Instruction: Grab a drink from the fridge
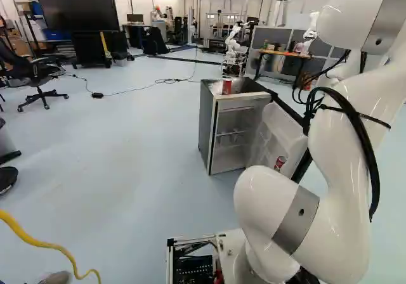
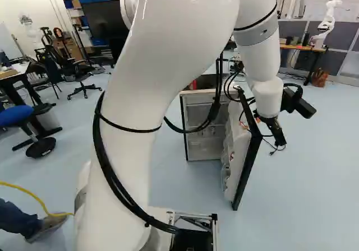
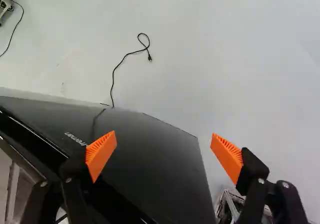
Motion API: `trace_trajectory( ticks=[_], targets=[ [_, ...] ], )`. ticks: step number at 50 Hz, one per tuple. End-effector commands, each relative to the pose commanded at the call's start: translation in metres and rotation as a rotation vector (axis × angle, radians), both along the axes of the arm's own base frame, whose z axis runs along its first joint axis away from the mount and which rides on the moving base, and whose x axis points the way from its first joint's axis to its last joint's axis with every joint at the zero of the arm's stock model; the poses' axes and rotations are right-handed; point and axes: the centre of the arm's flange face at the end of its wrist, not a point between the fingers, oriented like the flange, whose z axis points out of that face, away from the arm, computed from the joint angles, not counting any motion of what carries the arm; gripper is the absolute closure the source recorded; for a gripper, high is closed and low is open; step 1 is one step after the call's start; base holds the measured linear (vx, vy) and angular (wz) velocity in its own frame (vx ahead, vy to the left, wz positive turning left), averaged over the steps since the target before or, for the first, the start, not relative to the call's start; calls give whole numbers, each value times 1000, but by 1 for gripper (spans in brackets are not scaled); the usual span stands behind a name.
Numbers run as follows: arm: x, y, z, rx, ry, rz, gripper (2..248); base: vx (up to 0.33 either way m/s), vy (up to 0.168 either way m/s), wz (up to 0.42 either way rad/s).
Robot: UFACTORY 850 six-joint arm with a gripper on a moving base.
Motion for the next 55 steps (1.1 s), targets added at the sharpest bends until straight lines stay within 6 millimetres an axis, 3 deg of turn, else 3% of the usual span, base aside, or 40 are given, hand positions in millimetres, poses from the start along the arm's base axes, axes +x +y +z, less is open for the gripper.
trace_trajectory(
  ticks=[55],
  targets=[
    [-6,26,0,45,17,27,3,0,0,0]
  ],
)
